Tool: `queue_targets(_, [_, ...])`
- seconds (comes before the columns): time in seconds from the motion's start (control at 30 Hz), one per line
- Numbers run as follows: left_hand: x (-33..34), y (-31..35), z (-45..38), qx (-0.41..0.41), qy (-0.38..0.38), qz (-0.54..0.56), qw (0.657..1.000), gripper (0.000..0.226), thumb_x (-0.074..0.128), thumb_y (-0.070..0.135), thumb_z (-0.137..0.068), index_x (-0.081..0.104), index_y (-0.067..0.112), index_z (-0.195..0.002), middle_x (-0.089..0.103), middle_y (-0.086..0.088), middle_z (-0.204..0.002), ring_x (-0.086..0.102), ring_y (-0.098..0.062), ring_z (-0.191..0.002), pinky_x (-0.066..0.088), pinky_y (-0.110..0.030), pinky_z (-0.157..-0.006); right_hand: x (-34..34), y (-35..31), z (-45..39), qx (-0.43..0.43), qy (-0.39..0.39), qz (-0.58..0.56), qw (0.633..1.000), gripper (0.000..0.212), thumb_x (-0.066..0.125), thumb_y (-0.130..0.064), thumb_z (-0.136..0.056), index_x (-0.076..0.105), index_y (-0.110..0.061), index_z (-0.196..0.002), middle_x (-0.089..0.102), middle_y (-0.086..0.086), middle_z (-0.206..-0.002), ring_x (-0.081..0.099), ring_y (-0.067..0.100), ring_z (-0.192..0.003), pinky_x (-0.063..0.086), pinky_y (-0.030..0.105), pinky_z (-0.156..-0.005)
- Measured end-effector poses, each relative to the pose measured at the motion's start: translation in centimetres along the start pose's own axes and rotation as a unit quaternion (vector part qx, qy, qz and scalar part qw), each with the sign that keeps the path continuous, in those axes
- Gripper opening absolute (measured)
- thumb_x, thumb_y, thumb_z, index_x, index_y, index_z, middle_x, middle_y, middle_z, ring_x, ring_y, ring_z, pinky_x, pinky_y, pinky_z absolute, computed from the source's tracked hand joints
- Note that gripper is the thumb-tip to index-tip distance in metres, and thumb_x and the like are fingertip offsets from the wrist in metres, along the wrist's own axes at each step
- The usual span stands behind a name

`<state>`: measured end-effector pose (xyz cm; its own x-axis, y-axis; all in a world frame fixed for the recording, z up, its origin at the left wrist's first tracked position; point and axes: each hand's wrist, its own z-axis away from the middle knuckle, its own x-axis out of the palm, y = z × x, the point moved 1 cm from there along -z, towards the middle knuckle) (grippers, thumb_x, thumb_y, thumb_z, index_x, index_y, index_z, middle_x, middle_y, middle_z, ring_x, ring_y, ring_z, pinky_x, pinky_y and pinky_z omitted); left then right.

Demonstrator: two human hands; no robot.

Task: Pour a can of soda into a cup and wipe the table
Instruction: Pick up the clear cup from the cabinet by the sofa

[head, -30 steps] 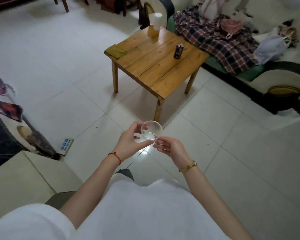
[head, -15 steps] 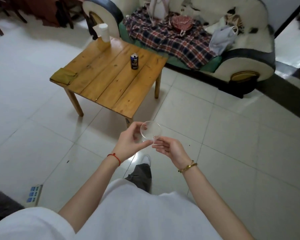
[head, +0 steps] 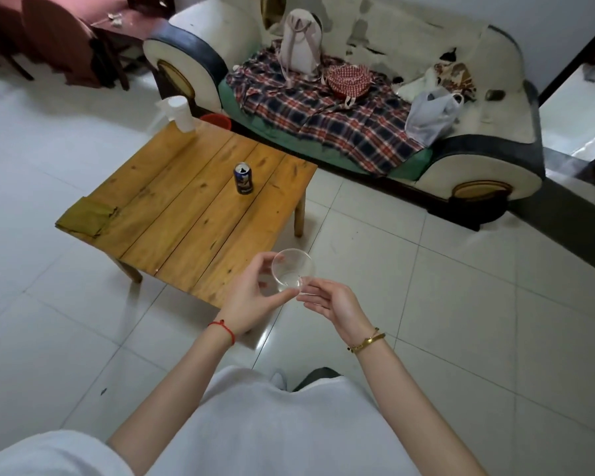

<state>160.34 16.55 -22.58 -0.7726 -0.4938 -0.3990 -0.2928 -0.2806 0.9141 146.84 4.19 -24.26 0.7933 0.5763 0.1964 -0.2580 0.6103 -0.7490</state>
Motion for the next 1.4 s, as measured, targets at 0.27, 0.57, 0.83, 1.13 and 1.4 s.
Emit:
queue_targets(0.27, [1.4, 1.1, -9.2, -0.015, 0.029, 0.000, 0.999, 0.061, 0.084, 0.043, -0.072, 0.052, 0.031, -0.123, 0.060, 0.021, -0.124, 0.057, 0.003, -0.113, 0.056, -0.033, -0.089, -2.0, -6.1, -8.4, 0.010, -0.034, 0.026, 0.999, 0.029, 0.044, -0.012, -0.102, 0.067, 0.001, -0.116, 0.075, 0.019, -0.104, 0.071, 0.033, -0.102, 0.055, 0.038, -0.097])
queue_targets(0.57, [5.0, 3.0, -18.6, -0.081, 0.143, 0.007, 0.986, 0.058, 0.085, 0.040, -0.072, 0.054, 0.034, -0.120, 0.060, 0.021, -0.122, 0.056, 0.002, -0.113, 0.055, -0.036, -0.092, -5.0, -15.2, -17.6, 0.040, -0.134, 0.117, 0.983, 0.029, 0.043, -0.013, -0.103, 0.067, -0.001, -0.114, 0.075, 0.017, -0.103, 0.072, 0.030, -0.101, 0.057, 0.034, -0.093])
queue_targets(0.83, [8.0, 4.9, -23.9, -0.132, 0.264, 0.027, 0.955, 0.068, 0.083, 0.039, -0.075, 0.050, 0.039, -0.134, 0.059, 0.026, -0.124, 0.053, 0.011, -0.112, 0.051, -0.022, -0.091, -5.3, -21.9, -24.8, 0.066, -0.222, 0.204, 0.951, 0.027, 0.045, -0.013, -0.102, 0.067, -0.002, -0.112, 0.074, 0.021, -0.107, 0.071, 0.028, -0.096, 0.057, 0.034, -0.093])
queue_targets(1.13, [6.6, 4.5, -26.4, -0.188, 0.361, 0.042, 0.913, 0.072, 0.076, 0.059, -0.068, 0.055, 0.036, -0.132, 0.060, 0.024, -0.126, 0.053, 0.007, -0.118, 0.050, -0.034, -0.100, -1.2, -23.7, -30.1, 0.092, -0.314, 0.294, 0.898, 0.035, 0.040, -0.017, -0.105, 0.061, 0.003, -0.124, 0.071, 0.019, -0.115, 0.069, 0.031, -0.108, 0.052, 0.040, -0.102])
queue_targets(1.4, [3.9, 2.4, -29.2, -0.215, 0.418, 0.061, 0.881, 0.072, 0.078, 0.058, -0.067, 0.055, 0.033, -0.131, 0.060, 0.022, -0.126, 0.053, 0.006, -0.119, 0.046, -0.028, -0.102, 4.1, -24.3, -34.7, 0.106, -0.346, 0.346, 0.866, 0.036, 0.036, -0.015, -0.105, 0.061, 0.001, -0.126, 0.070, 0.019, -0.118, 0.070, 0.027, -0.101, 0.056, 0.029, -0.088])
